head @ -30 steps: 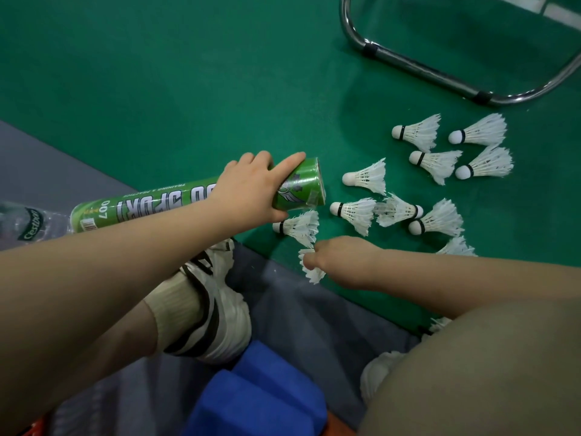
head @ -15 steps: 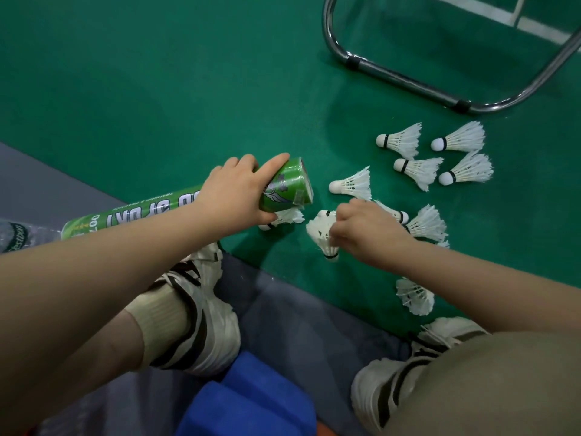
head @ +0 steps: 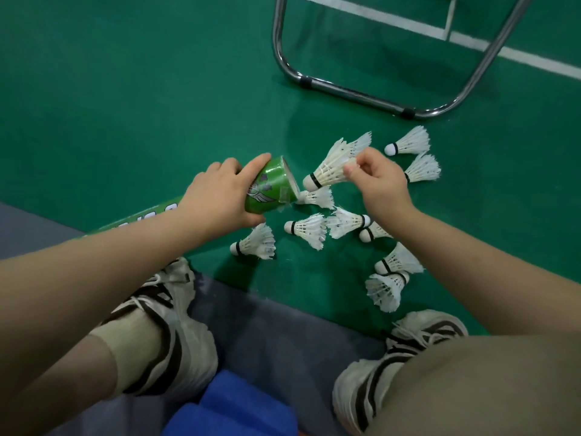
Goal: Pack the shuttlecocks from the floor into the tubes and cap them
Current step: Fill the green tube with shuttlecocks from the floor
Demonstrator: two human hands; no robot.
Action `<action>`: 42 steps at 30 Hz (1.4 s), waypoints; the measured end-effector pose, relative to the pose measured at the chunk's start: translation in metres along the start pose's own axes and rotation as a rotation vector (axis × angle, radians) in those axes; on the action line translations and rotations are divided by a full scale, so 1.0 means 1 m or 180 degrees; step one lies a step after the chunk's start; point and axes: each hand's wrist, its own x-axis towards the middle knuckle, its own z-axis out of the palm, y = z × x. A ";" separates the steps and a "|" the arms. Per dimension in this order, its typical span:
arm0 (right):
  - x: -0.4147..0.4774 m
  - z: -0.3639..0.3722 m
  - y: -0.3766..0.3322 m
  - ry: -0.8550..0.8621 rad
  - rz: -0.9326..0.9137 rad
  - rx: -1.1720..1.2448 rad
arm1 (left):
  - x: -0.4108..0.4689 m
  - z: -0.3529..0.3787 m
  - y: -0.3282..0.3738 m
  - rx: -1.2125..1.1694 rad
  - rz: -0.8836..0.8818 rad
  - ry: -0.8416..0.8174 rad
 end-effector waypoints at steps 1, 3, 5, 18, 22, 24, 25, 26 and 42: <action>-0.001 0.000 -0.001 0.0016 -0.0005 0.0082 | 0.001 0.000 0.004 0.0030 0.0031 -0.0022; -0.003 -0.002 -0.004 0.0059 -0.0007 0.0262 | 0.003 -0.001 0.013 0.0087 0.0109 -0.0059; -0.006 -0.004 -0.004 0.0058 0.0036 0.0478 | 0.005 0.000 0.022 0.0115 0.0194 -0.0079; -0.021 -0.034 0.001 -0.1330 0.0571 0.1244 | 0.018 -0.008 0.081 0.0080 0.0513 -0.0008; -0.015 -0.058 0.001 -0.1648 0.0716 0.1348 | 0.024 -0.015 0.097 -0.0048 0.0626 0.0081; -0.014 -0.070 0.001 -0.1821 0.0623 0.1228 | 0.026 -0.016 0.103 -0.0124 0.0649 0.0095; -0.013 -0.074 0.002 -0.1867 0.0601 0.1214 | 0.027 -0.017 0.106 -0.0150 0.0662 0.0095; -0.013 -0.078 0.002 -0.1895 0.0603 0.1251 | 0.027 -0.017 0.110 -0.0157 0.0679 0.0092; -0.004 -0.087 0.020 -0.1921 0.0573 0.1468 | 0.045 -0.011 0.145 0.0047 0.0875 0.0145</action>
